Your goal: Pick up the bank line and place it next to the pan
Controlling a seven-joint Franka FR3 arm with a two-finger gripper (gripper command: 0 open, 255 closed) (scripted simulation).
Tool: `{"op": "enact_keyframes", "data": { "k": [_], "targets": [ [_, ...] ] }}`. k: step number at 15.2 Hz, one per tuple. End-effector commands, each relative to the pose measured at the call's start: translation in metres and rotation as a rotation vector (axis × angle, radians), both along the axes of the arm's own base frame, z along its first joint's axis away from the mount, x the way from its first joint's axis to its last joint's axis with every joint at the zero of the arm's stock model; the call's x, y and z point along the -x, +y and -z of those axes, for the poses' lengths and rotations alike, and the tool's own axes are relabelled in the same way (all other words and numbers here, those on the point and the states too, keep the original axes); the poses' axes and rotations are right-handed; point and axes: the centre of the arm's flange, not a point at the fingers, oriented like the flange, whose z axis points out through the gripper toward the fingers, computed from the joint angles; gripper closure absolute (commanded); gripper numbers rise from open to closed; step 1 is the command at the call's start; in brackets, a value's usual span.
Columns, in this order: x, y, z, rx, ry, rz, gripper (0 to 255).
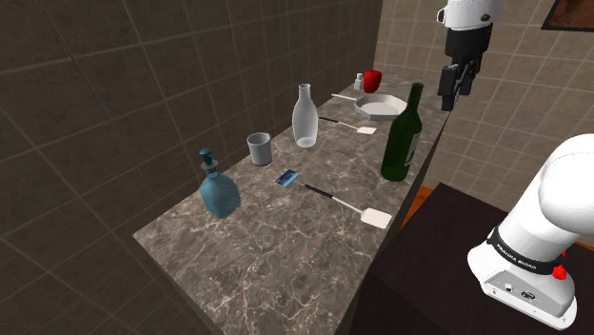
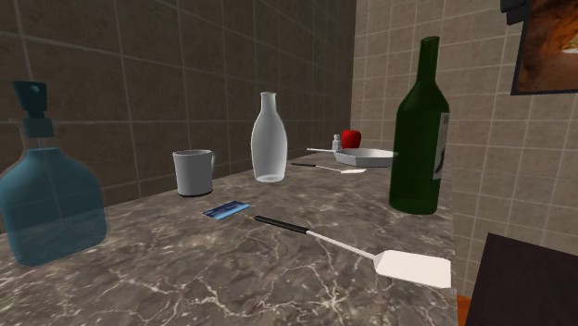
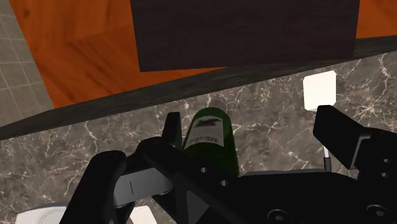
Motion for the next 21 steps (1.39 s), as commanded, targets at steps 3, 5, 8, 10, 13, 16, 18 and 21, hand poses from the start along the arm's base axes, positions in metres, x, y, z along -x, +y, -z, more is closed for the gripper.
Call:
{"op": "enact_keyframes", "data": {
  "k": [3, 5, 8, 10, 13, 16, 18, 21],
  "targets": [
    [-0.013, 0.015, 0.014, -0.019, 0.014, 0.066, 0],
    [-0.027, 0.030, 0.028, -0.038, 0.028, 0.132, 0],
    [-0.050, 0.051, 0.048, -0.067, 0.049, 0.231, 0],
    [-0.066, 0.064, 0.062, -0.086, 0.063, 0.297, 0],
    [-0.091, 0.082, 0.083, -0.115, 0.084, 0.396, 0],
    [-0.118, 0.098, 0.103, -0.143, 0.105, 0.495, 0],
    [-0.136, 0.107, 0.117, -0.162, 0.119, 0.561, 0],
    [-0.164, 0.120, 0.138, -0.191, 0.140, 0.660, 0]
  ]
}}
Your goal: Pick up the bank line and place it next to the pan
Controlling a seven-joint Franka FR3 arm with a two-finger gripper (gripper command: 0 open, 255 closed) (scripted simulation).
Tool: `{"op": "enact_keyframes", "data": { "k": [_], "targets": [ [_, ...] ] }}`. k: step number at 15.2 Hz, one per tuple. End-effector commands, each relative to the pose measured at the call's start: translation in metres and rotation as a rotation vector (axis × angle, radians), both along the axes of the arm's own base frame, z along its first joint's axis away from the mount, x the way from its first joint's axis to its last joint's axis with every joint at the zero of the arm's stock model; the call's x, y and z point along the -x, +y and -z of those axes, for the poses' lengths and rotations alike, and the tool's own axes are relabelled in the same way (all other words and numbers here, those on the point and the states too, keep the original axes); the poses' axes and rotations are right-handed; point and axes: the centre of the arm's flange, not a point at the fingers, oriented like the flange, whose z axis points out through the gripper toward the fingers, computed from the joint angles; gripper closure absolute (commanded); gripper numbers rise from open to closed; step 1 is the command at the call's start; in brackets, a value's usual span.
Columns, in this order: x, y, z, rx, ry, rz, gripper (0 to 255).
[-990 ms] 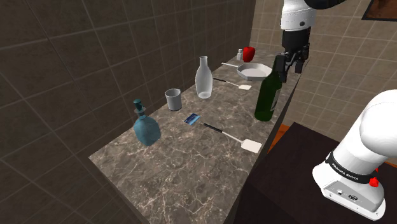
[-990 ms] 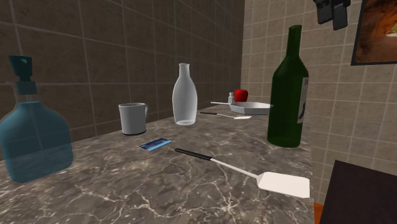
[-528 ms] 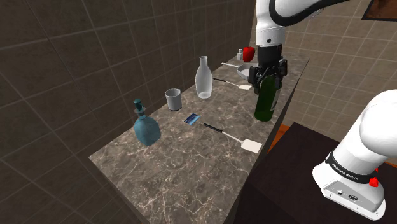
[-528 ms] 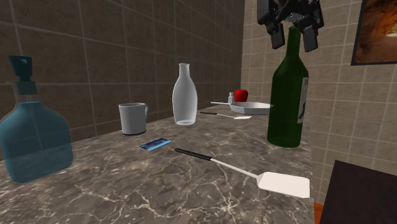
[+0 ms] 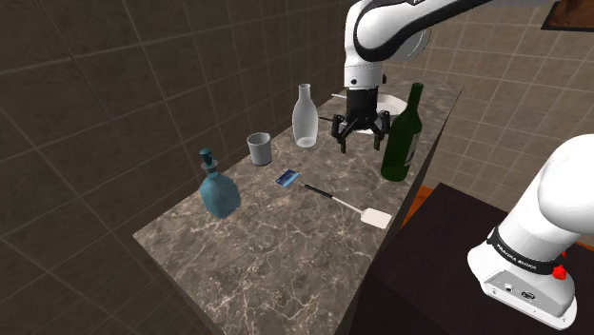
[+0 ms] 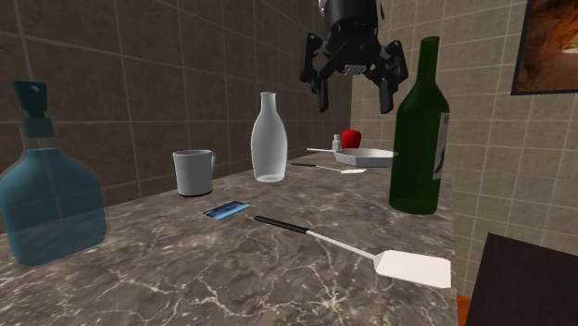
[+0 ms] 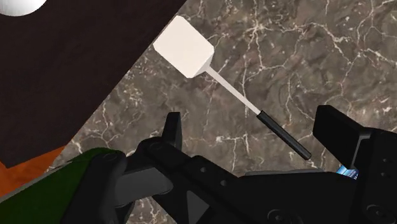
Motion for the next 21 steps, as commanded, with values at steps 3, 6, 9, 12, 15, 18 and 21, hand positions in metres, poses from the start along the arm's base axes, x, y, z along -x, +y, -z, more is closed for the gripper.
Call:
{"op": "enact_keyframes", "data": {
  "k": [3, 6, 9, 12, 15, 18, 21],
  "targets": [
    [-0.036, 0.016, 0.027, -0.039, 0.029, 0.136, 0],
    [-0.065, 0.024, 0.048, -0.067, 0.050, 0.235, 0],
    [-0.094, 0.029, 0.070, -0.096, 0.071, 0.334, 0],
    [-0.124, 0.033, 0.092, -0.125, 0.092, 0.433, 0],
    [-0.153, 0.034, 0.115, -0.153, 0.113, 0.532, 0],
    [-0.181, 0.033, 0.139, -0.182, 0.134, 0.631, 0],
    [-0.209, 0.030, 0.163, -0.211, 0.155, 0.730, 0]
  ]
}}
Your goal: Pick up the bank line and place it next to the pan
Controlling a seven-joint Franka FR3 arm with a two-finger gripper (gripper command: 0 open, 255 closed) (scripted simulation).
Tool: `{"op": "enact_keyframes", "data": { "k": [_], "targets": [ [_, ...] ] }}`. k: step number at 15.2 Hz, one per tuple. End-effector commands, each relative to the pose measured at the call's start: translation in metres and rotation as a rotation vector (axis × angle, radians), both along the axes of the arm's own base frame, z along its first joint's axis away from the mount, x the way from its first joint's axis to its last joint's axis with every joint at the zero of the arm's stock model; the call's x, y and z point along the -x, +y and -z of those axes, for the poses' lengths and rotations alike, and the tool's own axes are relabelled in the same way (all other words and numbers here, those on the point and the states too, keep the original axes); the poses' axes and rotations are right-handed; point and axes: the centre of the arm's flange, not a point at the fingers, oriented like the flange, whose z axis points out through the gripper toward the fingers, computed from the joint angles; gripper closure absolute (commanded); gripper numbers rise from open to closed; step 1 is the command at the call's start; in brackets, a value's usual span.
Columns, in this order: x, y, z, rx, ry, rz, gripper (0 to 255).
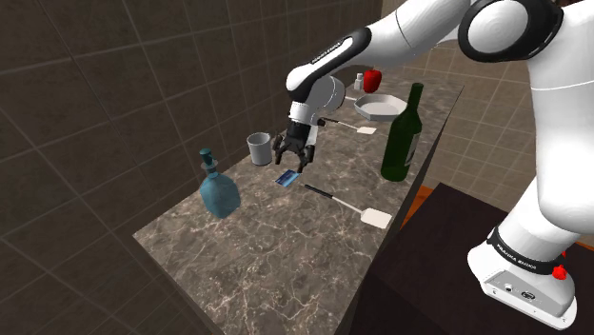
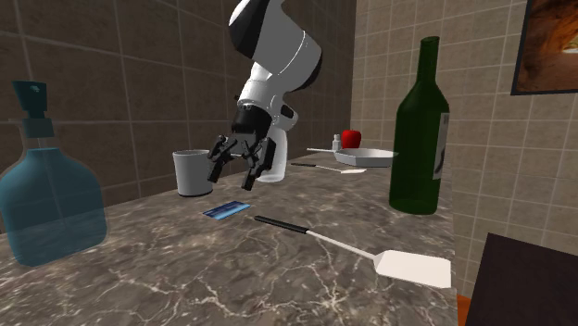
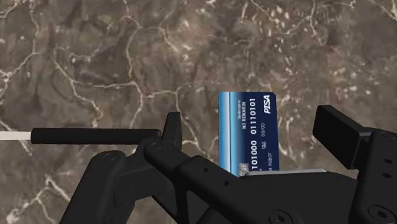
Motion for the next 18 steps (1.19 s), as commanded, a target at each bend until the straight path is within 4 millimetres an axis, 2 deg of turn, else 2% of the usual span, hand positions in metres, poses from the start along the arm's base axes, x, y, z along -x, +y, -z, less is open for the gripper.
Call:
{"op": "enact_keyframes", "data": {
  "k": [1, 8, 16, 17, 18],
  "targets": [
    [-0.010, 0.000, 0.009, -0.010, 0.008, 0.037, 0],
    [-0.006, 0.022, 0.042, -0.010, 0.008, 0.037, 0],
    [-0.006, 0.022, 0.042, -0.010, 0.008, 0.037, 0],
    [-0.006, 0.022, 0.042, -0.010, 0.008, 0.037, 255],
    [-0.006, 0.022, 0.042, -0.010, 0.008, 0.037, 255]
  ]
}}
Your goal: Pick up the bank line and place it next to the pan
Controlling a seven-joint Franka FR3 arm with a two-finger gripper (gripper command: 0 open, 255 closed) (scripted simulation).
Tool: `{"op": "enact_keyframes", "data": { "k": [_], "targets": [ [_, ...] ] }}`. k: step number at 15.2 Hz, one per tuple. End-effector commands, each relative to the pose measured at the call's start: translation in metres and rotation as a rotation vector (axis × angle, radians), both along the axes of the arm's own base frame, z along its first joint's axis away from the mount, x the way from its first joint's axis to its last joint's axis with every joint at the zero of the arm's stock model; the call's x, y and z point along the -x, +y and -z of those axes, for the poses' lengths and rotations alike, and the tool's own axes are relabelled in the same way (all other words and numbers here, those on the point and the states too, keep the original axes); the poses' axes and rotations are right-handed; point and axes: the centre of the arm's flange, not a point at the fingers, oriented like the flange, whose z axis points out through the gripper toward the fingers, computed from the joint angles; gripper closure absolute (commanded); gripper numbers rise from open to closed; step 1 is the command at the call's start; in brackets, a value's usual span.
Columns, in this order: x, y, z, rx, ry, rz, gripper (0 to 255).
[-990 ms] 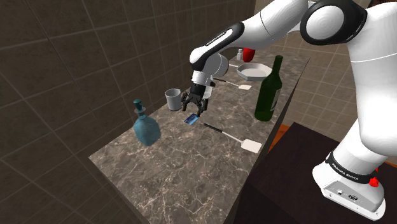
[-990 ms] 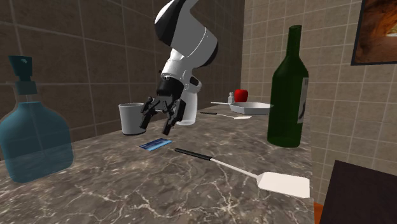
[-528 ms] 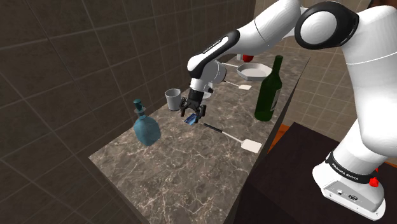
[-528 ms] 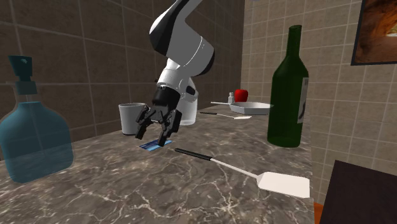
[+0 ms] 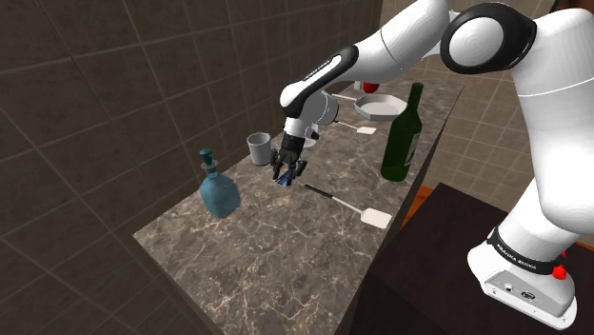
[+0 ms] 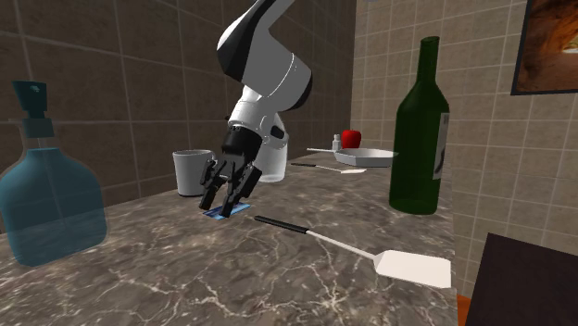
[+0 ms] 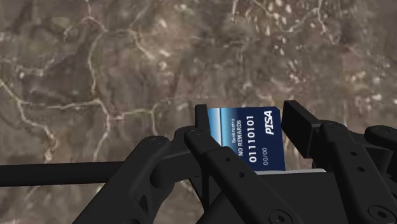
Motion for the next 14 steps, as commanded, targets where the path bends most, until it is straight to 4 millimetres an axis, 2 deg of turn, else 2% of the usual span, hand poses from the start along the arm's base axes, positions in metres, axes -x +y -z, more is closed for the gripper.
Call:
{"op": "enact_keyframes", "data": {
  "k": [1, 8, 14],
  "targets": [
    [0.000, 0.000, 0.000, 0.000, 0.000, 0.000, 255],
    [0.000, 0.000, 0.000, 0.000, 0.000, 0.000, 255],
    [0.000, 0.000, -0.031, 0.000, 0.000, 0.000, 255]
  ]
}}
